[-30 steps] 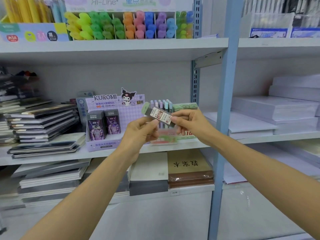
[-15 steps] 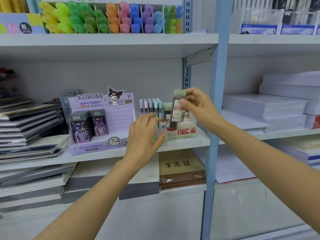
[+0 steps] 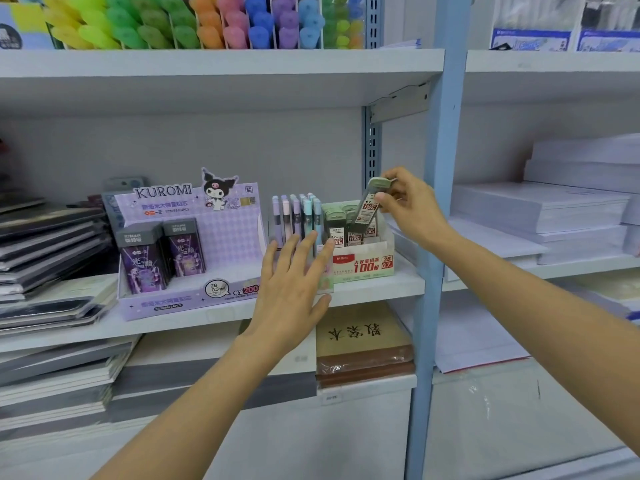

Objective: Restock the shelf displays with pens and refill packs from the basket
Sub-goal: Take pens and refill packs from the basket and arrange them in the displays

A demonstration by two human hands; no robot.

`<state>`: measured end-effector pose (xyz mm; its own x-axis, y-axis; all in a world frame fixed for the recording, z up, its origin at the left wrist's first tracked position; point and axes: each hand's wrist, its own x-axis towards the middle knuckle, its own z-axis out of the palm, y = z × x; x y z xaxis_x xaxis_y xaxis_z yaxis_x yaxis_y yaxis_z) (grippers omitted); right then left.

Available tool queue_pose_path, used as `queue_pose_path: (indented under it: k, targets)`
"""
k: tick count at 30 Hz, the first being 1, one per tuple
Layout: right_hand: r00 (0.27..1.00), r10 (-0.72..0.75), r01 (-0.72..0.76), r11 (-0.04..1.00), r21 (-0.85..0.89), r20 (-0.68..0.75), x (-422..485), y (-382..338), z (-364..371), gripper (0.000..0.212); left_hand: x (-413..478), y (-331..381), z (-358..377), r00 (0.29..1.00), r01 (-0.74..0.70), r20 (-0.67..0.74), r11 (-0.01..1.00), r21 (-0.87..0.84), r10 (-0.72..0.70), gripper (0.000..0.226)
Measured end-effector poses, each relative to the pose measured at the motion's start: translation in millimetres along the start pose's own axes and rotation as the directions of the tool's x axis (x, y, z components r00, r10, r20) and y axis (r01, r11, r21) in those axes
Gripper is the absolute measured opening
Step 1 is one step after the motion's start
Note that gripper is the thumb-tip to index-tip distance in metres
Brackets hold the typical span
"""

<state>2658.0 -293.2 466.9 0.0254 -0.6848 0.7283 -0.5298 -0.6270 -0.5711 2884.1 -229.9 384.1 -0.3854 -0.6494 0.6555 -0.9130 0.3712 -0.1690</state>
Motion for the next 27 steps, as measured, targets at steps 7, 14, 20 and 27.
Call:
queue_pose_path:
  k: [7, 14, 20, 27]
  targets:
    - [0.993, 0.05, -0.033, 0.988, -0.148, 0.112, 6.3, 8.2, 19.2, 0.013, -2.1, -1.3, -1.6, 1.0, -0.015, -0.019, 1.0, -0.015, 0.015, 0.079]
    - [0.988, 0.082, -0.052, 0.975, -0.216, 0.131, 7.0, 18.5, 33.5, 0.028, -2.7, -1.7, -0.4, 1.0, -0.02, -0.018, 1.0, -0.013, 0.019, 0.079]
    - [0.999, 0.047, -0.042, 0.959, -0.282, 0.012, -1.4, 12.2, 33.3, 0.032, -6.2, -2.0, -4.7, 0.999, -0.043, -0.036, 0.996, -0.073, 0.041, 0.075]
    - [0.971, -0.195, 0.185, 0.979, 0.081, 0.139, -93.5, -28.8, 46.6, 0.011, -66.9, -2.0, 12.7, 0.957, -0.084, -0.288, 0.985, -0.147, 0.039, 0.029]
